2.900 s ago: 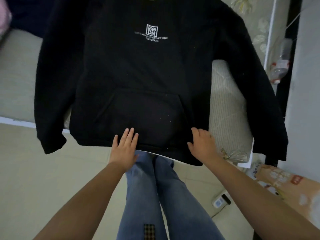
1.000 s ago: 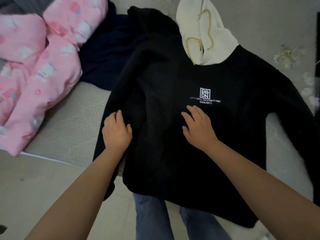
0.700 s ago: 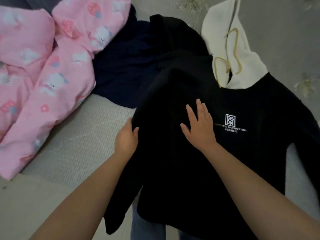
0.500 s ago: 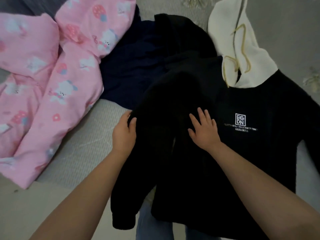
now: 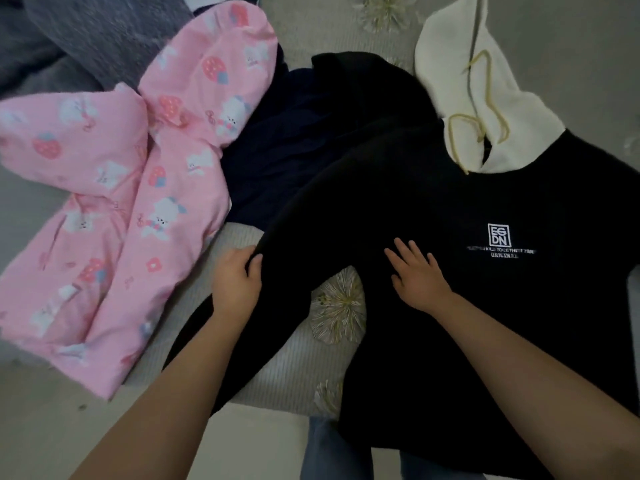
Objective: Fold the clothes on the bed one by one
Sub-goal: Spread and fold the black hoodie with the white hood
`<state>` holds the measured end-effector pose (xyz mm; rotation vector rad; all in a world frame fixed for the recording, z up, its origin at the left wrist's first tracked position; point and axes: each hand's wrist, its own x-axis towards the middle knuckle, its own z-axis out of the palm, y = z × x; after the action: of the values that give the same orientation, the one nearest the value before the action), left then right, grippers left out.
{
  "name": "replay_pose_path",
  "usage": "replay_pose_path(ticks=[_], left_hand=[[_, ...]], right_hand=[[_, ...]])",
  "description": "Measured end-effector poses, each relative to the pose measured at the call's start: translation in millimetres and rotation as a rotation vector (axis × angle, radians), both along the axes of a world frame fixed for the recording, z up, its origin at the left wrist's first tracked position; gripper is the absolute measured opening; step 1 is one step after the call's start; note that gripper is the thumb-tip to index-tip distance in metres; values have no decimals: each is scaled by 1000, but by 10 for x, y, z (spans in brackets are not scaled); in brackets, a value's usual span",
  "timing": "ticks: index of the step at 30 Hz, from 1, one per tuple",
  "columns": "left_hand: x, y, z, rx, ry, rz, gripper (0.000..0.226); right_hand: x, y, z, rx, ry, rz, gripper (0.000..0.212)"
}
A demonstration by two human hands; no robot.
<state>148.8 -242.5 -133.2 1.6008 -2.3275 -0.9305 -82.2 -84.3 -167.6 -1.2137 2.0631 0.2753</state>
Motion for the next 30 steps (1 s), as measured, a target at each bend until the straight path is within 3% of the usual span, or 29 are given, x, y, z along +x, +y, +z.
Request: replay_pose_path(ticks=[6,10,12,15,16,17,18,20,22,25,27,30], left_hand=[[-487,204,517,-95,192,-110,20],[-1220,540,876,93,283,-193,31],[-1684,750,950,346,320,-182,34],[-2394,1067,1071,1196,499,-79,47],[-2589,1187,1042,1323,486,-91,49],[-2749,1302,990,1300,416,-165,48],[-2870,1409,927,1138,316,-257,45],[-2964,1487,760,587,125,-347,34],[-2893,1399,624,236,-43,-461,31],[-2621,1319,493,89,-548,-890,50],[-2496,1400,469,38,-898,-1020,64],[-2581,1531,524,1,-1023,-1006,74]], right_hand=[[-172,270,187,-108,-190,-153,58],[-521,731,397,-210,-267,-442,53],[-723,1049,472,-248,-263,-543,51],[-1040,1591,544,-288,-190,-712,48],[-1136,1786,555,-291,-171,-772,46],[-1218,1972,552,-285,-159,-816,45],[-1285,2134,540,-271,-147,-843,44],[-1376,2366,493,-253,-129,-856,43],[-1425,2446,419,-265,-122,-816,43],[-1463,2387,263,-290,-79,-634,46],[-1484,2301,183,-264,-76,-551,48],[-1559,2242,117,-224,-109,-528,49]])
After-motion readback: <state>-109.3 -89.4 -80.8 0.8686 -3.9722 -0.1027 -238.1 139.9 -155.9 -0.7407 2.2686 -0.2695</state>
